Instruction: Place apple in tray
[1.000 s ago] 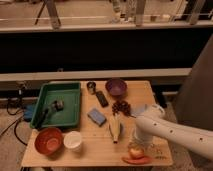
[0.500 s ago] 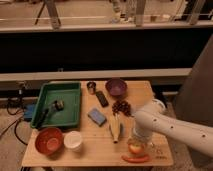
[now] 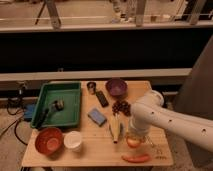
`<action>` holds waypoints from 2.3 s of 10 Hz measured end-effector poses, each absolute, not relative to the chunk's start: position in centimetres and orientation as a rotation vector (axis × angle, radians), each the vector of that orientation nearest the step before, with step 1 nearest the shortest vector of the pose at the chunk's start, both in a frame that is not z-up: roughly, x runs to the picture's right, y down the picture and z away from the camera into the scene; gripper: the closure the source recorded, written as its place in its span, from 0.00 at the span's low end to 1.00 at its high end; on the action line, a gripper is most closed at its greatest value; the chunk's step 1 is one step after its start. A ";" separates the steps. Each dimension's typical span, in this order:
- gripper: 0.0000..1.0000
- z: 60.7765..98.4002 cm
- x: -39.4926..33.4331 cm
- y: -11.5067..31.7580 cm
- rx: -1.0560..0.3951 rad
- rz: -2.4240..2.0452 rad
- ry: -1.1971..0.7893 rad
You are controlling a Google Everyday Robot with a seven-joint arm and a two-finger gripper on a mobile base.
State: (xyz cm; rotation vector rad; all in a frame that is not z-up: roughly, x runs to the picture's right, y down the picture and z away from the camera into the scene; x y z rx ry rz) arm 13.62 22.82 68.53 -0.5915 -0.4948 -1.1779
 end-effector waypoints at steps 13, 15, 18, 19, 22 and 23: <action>0.98 67.3 6.7 15.3 -0.493 -1.313 -0.467; 0.98 67.4 5.6 14.3 -0.471 -1.337 -0.462; 0.98 67.5 3.4 13.0 -0.446 -1.369 -0.468; 0.98 67.8 2.5 12.4 -0.438 -1.386 -0.468; 0.98 68.3 -1.1 11.0 -0.419 -1.427 -0.480; 0.98 68.3 -1.4 10.6 -0.415 -1.431 -0.479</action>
